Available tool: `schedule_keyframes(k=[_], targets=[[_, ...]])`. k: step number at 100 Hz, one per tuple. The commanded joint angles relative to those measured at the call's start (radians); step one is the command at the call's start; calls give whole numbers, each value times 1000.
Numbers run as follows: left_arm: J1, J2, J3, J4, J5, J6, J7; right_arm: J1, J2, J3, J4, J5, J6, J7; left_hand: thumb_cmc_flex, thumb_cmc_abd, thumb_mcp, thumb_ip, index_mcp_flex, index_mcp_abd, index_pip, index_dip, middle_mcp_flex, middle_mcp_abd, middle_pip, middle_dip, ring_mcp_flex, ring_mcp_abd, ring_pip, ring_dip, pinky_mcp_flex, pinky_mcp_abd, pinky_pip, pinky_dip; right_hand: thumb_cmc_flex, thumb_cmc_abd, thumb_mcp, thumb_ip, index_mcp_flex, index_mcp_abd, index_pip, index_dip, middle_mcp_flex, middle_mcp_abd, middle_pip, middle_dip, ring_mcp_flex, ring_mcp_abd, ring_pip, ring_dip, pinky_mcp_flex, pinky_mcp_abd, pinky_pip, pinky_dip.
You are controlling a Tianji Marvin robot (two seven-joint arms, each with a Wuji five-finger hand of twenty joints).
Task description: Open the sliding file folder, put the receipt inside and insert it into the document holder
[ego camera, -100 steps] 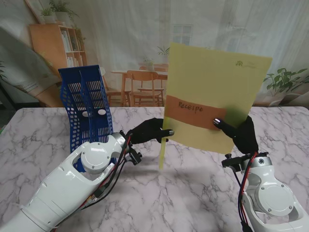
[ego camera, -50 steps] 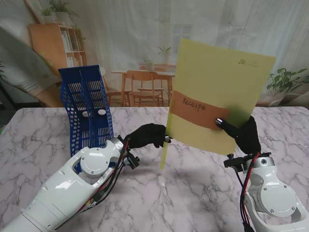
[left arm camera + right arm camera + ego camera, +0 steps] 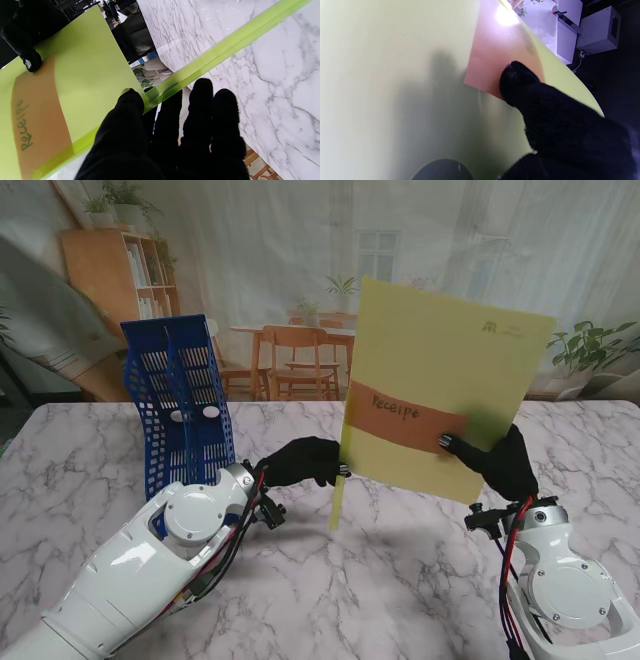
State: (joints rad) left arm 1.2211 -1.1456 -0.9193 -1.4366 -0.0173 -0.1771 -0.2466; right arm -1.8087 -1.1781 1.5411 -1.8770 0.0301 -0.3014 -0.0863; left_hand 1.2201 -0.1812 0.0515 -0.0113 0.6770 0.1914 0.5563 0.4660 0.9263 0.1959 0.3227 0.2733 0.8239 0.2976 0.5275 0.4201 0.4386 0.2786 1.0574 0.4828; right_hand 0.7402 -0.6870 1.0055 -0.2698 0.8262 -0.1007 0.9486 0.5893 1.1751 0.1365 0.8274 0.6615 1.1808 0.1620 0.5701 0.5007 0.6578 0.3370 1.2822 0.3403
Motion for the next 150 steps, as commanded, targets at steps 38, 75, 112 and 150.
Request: schedule_keyframes(k=[38,75,112,150], targets=[[-26,0,5,-7,-8,5,-17,-13,16,1,38,-107,49,24,71,21,13,2,68,-11,35,-16,76,-9,-11,-23,36,-18,2,-18,23,-45,10,-16,73,100,116,42,88,-147,106,41,44,-18,78,59,51,-9,78,25,27,4,37,1],[-58,-6,12,-11,-24,17,-20,-19,26,-1,33,-186,108,45,71,23,11,3,70,-6,33,-16,78,-6,-12,-25,38,-15,4,-19,28,-45,11,-19,76,85,129,39,99,-125,100,40,60,-5,73,85,70,1,107,41,43,20,52,4],[-82,-5,3,-35,-30,15,-25,-19,31,-10,48,-231,137,52,71,25,8,3,72,-8,35,-14,82,-5,-9,-24,43,-15,9,-18,35,-45,15,-20,77,76,137,38,109,-114,94,41,72,2,68,105,80,6,121,51,50,30,57,5],[-100,-4,4,-43,-27,22,-33,-15,33,-14,65,-272,140,48,70,28,-8,4,80,-12,30,-20,88,-4,-3,-21,54,-11,22,-13,44,-42,37,-14,75,73,141,36,115,-112,90,43,79,3,68,122,88,5,136,62,58,31,61,6]])
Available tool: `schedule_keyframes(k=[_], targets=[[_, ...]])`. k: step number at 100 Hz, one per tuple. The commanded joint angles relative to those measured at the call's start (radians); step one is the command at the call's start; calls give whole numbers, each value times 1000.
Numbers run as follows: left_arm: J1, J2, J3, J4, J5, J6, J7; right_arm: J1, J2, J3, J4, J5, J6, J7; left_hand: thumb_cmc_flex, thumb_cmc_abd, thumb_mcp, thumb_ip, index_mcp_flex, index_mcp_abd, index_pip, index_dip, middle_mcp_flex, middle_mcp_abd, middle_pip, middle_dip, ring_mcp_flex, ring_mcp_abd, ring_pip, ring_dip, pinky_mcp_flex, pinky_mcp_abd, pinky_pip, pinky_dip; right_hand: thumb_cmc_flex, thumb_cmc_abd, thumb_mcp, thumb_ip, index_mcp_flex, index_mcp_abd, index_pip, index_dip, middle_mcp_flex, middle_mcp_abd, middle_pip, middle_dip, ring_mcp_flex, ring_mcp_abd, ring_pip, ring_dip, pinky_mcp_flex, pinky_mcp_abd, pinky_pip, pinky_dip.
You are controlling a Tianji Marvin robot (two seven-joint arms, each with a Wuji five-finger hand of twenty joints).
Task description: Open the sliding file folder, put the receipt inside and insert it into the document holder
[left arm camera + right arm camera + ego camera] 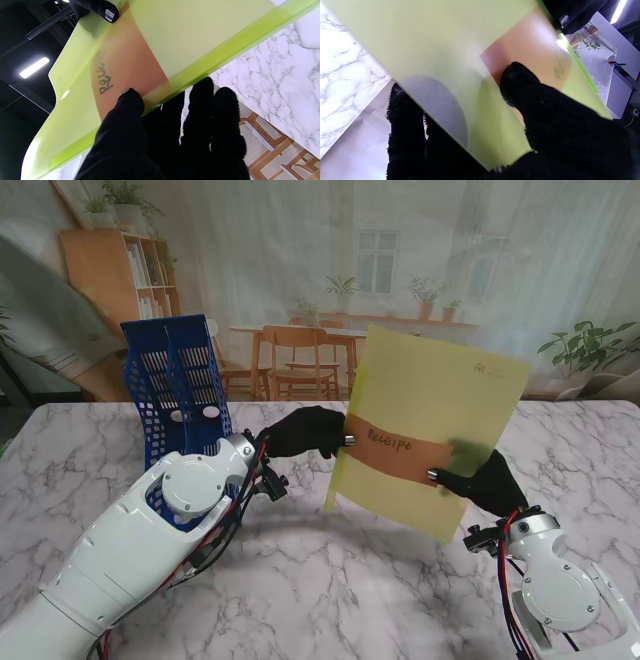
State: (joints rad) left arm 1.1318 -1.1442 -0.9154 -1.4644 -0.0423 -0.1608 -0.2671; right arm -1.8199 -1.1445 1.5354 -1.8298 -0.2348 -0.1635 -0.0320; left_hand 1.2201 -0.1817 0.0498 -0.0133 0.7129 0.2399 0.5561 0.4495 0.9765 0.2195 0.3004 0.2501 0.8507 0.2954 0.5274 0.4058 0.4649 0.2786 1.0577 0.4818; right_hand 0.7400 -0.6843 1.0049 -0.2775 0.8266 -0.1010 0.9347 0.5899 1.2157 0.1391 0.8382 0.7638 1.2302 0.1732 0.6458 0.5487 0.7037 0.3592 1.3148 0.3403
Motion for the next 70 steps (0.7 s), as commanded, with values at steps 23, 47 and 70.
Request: schedule_keyframes(k=[23,47,70], targets=[[-9,-9,11,0,-1,12,-7,8,-31,-27,33,99,-58,-108,67,33,-16,9,34,-57,25,-4,35,-27,30,8,22,-1,33,8,8,-40,51,-6,74,95,118,44,91,-128,104,51,23,-16,53,19,31,-21,46,8,13,-3,25,3],[-6,-12,23,22,-15,8,-10,11,-43,-32,34,161,-126,-142,-131,12,-43,25,-60,-34,-172,-2,-122,15,-1,3,-81,24,-11,17,-84,-30,-12,-7,74,107,106,46,82,-141,113,55,17,-28,60,16,30,-31,41,6,17,-13,21,-1],[8,-12,21,46,-9,-12,-2,0,-49,-19,11,228,-165,-144,-276,-65,-58,16,-184,-21,-315,-67,-290,35,-48,-13,-143,30,-32,25,-129,-46,-47,-10,73,113,98,48,77,-151,119,53,14,-34,65,12,32,-39,41,6,20,-20,19,-4]])
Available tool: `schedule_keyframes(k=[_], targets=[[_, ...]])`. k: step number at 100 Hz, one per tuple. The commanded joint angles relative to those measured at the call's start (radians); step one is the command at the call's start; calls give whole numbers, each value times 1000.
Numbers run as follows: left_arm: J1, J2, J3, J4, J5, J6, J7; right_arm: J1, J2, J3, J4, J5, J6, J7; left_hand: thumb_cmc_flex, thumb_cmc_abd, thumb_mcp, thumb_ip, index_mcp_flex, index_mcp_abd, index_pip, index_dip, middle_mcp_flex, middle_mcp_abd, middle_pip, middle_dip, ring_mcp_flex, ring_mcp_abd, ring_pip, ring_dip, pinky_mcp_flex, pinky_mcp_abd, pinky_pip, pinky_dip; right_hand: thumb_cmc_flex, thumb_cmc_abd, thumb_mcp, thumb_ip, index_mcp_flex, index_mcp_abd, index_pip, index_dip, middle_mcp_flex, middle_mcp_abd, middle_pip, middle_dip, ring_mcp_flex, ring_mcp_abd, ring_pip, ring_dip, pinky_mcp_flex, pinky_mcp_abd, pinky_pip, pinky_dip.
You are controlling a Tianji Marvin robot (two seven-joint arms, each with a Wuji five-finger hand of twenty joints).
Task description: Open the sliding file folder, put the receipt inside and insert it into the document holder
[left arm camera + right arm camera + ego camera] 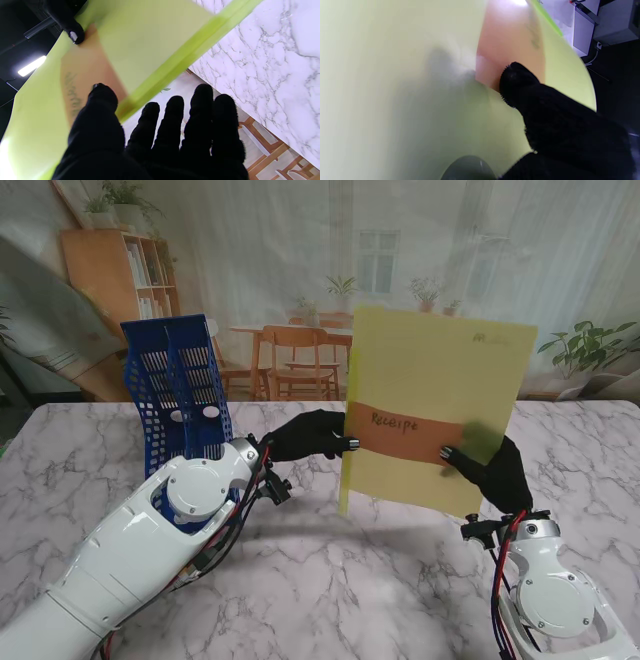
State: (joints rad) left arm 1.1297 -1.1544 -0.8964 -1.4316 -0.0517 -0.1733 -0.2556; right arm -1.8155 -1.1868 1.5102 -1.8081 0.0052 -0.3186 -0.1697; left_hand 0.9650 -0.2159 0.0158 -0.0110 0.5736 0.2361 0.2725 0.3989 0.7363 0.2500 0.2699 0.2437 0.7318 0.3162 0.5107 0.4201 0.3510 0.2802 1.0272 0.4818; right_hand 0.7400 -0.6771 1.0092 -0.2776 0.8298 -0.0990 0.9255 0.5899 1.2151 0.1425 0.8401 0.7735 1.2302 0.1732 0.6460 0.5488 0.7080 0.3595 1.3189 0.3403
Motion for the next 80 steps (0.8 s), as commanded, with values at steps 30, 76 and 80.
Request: schedule_keyframes(k=[30,76,80], targets=[[40,-7,10,46,-32,25,-21,-4,-8,15,-11,-7,-21,-13,83,-1,40,23,59,-24,-1,-3,39,-20,19,2,37,-2,9,23,38,-34,19,5,75,107,92,50,73,-150,132,47,14,-36,67,-1,33,-36,42,6,18,-20,14,-6],[45,-17,37,47,-57,29,-10,8,-12,8,14,-28,-16,-34,294,8,36,17,217,-116,296,49,256,-91,61,38,177,-60,72,14,155,-66,112,-2,76,106,93,50,73,-148,137,40,14,-30,74,-4,36,-32,49,8,20,-12,14,-7],[43,-18,38,48,-54,28,-5,9,-12,8,16,-34,-15,-34,297,9,35,17,220,-112,308,41,266,-87,61,40,185,-60,75,13,160,-67,115,-4,76,107,94,50,73,-148,137,40,14,-30,75,-4,37,-31,50,8,21,-12,14,-7]])
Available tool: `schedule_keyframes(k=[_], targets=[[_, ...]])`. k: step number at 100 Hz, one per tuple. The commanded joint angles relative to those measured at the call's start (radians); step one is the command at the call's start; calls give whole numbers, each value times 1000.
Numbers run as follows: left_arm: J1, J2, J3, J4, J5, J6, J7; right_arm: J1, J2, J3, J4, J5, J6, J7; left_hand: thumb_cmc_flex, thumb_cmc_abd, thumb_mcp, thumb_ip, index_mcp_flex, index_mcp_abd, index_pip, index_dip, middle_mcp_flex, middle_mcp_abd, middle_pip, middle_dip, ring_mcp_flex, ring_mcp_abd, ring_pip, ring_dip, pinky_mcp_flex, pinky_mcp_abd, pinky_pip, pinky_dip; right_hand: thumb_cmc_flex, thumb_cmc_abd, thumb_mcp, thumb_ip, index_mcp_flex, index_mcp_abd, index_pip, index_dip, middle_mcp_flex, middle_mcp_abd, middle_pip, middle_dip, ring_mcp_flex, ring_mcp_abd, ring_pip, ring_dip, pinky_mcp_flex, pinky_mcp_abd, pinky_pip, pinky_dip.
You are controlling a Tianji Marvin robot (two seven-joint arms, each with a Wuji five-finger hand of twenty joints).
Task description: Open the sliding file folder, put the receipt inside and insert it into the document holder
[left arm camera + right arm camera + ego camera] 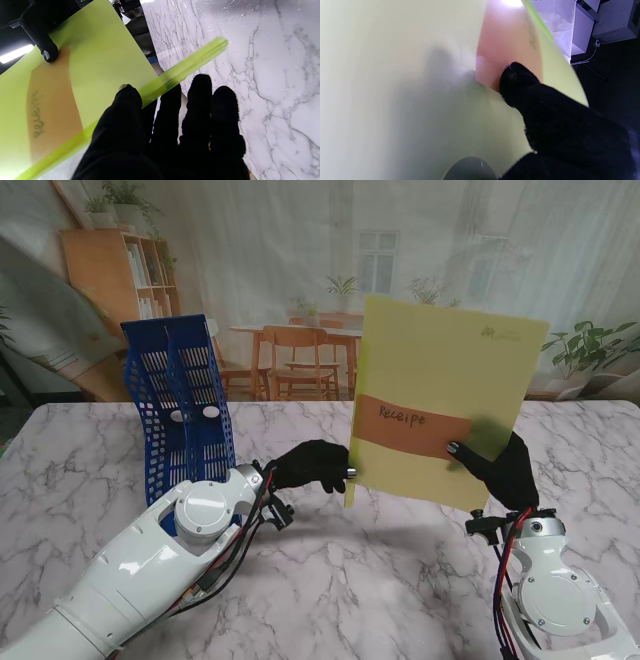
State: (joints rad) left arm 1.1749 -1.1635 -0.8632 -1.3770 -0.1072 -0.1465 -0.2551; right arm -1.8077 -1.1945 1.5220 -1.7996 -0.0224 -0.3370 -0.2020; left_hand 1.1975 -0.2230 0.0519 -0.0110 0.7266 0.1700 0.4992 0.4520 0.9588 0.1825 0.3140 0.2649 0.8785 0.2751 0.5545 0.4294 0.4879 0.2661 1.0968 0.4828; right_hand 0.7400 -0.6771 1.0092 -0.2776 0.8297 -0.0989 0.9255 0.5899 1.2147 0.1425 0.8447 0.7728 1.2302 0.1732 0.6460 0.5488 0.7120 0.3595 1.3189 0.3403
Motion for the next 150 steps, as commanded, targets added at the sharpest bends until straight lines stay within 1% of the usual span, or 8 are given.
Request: schedule_keyframes(k=[1,10,22,30,54,67,114,150], targets=[[-3,-8,5,-7,2,1,-6,1,-4,-4,8,-8,4,-3,65,16,-2,17,69,-44,83,-12,46,-19,17,19,40,-18,32,4,26,-52,46,-5,75,107,94,50,74,-147,137,40,15,-30,70,-3,37,-31,50,8,17,-12,14,-7],[-1,-10,-1,-10,6,4,5,4,-4,-4,18,-28,-3,-9,67,16,-1,17,70,-24,83,-20,51,-10,8,6,48,-14,30,1,35,-44,47,-8,74,108,94,50,74,-149,140,42,14,-30,75,0,38,-30,54,10,16,-13,17,-6],[1,-6,-10,-15,15,7,2,6,-1,-2,27,-63,-5,-10,68,13,-1,17,75,-8,79,-31,64,-2,-7,-11,59,-13,27,-3,43,-37,48,-11,75,107,96,50,76,-148,141,43,15,-29,79,2,39,-29,60,12,16,-11,19,-4],[-1,-6,-11,-18,19,7,2,6,2,-3,30,-87,2,-4,67,12,-1,17,81,-6,79,-37,73,-3,-14,-17,66,-16,28,-4,51,-37,50,-12,75,105,97,51,78,-147,141,43,16,-26,80,3,40,-27,65,14,16,-9,22,-3],[-18,0,-7,-17,24,12,-21,6,13,-7,33,-140,22,19,66,9,-1,17,92,3,77,-52,87,3,-35,-34,74,-6,26,-9,56,-24,49,-17,76,97,107,50,86,-137,139,40,21,-18,82,8,41,-19,79,19,16,-1,26,0],[-25,-2,-5,-13,28,10,-19,4,19,-8,35,-171,29,32,65,12,-1,17,92,2,77,-54,89,4,-38,-37,71,-5,26,-10,52,-22,47,-19,76,94,111,49,89,-132,138,41,23,-13,84,12,43,-14,86,22,14,6,27,2],[-41,-7,-6,-20,29,10,-3,1,35,-14,31,-199,71,92,65,14,-3,16,94,-1,84,-51,92,5,-30,-35,70,-7,30,-11,54,-25,50,-22,76,86,121,48,98,-123,132,46,29,-4,85,27,46,-7,107,30,14,15,32,8],[-48,-2,-15,-42,29,15,-17,0,42,-20,32,-229,97,116,63,17,-5,17,93,-2,86,-49,92,4,-26,-33,67,-6,29,-12,51,-22,49,-24,78,83,126,47,104,-117,128,48,30,1,85,35,48,-1,116,34,15,21,37,12]])
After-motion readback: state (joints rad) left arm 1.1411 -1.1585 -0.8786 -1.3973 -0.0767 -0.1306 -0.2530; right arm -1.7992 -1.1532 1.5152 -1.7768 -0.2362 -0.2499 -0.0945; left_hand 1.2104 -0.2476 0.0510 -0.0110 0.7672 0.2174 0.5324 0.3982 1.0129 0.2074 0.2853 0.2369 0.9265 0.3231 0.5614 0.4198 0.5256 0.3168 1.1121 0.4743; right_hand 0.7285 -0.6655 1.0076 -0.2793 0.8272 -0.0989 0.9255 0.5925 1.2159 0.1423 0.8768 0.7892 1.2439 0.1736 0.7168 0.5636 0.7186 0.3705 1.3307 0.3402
